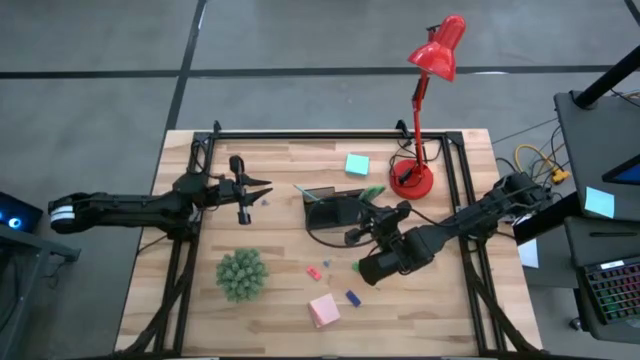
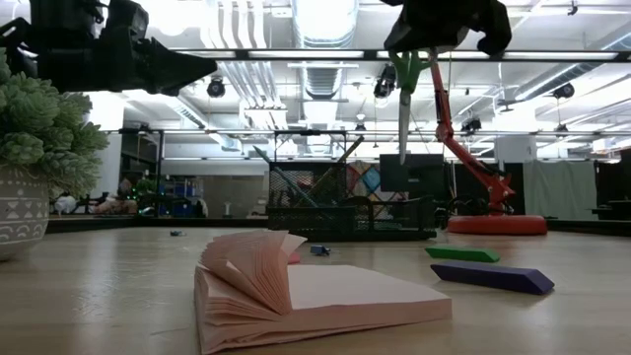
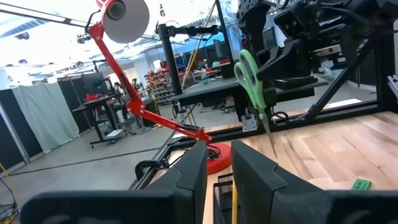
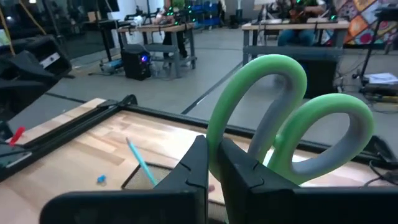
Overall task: Pick and place office supplies into organizer
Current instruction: Put the green scissors into the black desk organizer
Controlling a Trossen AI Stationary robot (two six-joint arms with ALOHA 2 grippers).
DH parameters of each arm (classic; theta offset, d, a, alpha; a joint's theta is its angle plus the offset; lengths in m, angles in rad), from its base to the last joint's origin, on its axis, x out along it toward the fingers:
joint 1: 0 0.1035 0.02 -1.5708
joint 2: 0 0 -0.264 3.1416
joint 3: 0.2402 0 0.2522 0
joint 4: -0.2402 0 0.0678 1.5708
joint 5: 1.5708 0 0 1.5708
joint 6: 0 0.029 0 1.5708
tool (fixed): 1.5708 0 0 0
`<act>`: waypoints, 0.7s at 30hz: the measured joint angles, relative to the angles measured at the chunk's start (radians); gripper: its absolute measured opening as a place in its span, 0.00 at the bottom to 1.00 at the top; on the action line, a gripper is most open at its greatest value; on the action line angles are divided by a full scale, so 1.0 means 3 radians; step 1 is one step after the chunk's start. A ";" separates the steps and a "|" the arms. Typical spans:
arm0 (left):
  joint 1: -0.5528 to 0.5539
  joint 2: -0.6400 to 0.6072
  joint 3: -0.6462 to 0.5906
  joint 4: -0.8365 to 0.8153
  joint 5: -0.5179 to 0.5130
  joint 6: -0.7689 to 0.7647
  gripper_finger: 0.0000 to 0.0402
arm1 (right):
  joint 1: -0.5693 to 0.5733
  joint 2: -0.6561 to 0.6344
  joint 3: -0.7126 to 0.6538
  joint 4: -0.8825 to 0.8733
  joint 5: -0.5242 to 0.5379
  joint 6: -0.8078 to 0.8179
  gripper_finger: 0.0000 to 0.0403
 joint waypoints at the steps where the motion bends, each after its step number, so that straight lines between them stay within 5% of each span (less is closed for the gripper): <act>1: 0.0000 0.0000 0.0000 -0.0001 0.0000 0.0000 0.15 | -0.0014 0.0000 0.0000 0.0056 0.0030 -0.0068 0.03; 21: 0.0000 0.0000 0.0008 0.0004 0.0003 0.0004 0.15 | -0.0319 -0.0003 0.0023 0.0883 0.0037 -0.1018 0.03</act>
